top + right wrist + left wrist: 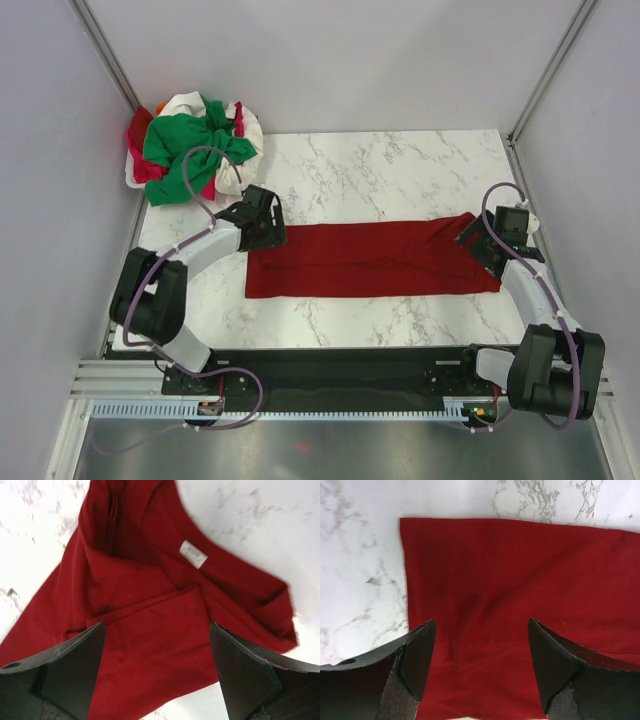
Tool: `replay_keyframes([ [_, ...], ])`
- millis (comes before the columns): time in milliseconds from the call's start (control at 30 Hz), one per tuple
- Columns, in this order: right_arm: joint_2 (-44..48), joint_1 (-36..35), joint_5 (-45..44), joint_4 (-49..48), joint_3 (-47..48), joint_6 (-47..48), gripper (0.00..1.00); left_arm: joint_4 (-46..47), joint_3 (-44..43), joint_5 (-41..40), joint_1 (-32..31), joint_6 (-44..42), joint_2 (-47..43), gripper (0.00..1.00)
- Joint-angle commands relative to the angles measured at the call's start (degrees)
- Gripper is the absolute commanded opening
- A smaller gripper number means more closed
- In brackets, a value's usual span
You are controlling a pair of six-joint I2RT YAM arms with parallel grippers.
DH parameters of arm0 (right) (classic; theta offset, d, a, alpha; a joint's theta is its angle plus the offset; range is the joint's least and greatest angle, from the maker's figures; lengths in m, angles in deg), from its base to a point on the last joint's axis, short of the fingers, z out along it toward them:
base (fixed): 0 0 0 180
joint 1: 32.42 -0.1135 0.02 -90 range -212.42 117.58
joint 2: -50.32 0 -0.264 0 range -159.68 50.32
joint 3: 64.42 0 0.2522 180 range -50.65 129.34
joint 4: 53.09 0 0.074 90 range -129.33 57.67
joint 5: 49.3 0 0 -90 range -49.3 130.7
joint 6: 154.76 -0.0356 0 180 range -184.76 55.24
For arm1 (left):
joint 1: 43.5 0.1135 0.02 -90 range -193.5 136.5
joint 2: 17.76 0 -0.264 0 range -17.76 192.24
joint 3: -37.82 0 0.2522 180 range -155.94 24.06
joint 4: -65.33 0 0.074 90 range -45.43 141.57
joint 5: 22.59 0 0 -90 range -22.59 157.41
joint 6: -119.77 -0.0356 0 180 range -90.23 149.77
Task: Fold and stack the t-shirts
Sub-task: Fold the tshirt
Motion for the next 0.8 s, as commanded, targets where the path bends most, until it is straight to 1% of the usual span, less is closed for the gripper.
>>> replay_keyframes([
  [0,-3.0,-2.7,3.0,-5.0,-0.2,-2.0,0.92,4.4,-2.7,2.3,-0.8,0.3,5.2,0.80],
  [100,-8.6,-4.8,1.5,-5.9,1.0,-2.4,0.92,5.1,-1.9,3.0,-1.1,0.6,7.1,0.80],
  [200,-16.1,-5.9,0.8,-7.8,2.5,-3.2,0.92,5.9,0.1,3.8,-1.7,0.8,7.3,0.79],
  [267,-19.1,-7.0,0.6,-9.3,3.7,-4.3,0.93,6.4,2.1,5.2,-2.2,0.8,7.0,0.79],
  [367,-25.1,-9.2,-0.9,-9.7,7.9,-4.9,0.92,6.5,5.9,6.4,-3.0,1.1,5.2,0.79],
  [467,-31.2,-10.2,-1.9,-9.4,14.1,-5.6,0.92,7.1,9.8,7.8,-4.6,2.6,3.3,0.79],
  [500,-32.9,-10.1,-2.3,-9.0,18.2,-5.6,0.92,7.1,10.6,8.1,-5.3,3.1,2.8,0.79],
  [567,-38.7,-12.1,-3.0,-7.8,23.5,-5.9,0.92,7.2,11.8,8.8,-7.2,3.7,1.3,0.79],
  [600,-40.9,-12.4,-4.3,-6.3,30.0,-5.8,0.92,7.2,11.9,9.4,-7.8,4.7,0.8,0.79],
  [667,-48.9,-14.7,-6.3,-2.7,38.1,-5.0,0.94,7.2,12.3,10.9,-9.9,6.9,0.2,0.79],
  [700,-55.6,-15.4,-7.2,-0.8,48.0,-4.4,0.94,7.2,12.3,11.0,-10.8,7.8,0.2,0.79],
  [733,-59.3,-17.1,-6.8,1.2,53.7,-3.9,0.94,7.2,13.2,13.7,-11.7,9.1,0.2,0.79],
  [767,-63.2,-17.9,-6.0,5.3,65.9,-3.5,0.94,7.3,13.8,14.6,-14.1,12.6,0.2,0.78],
])
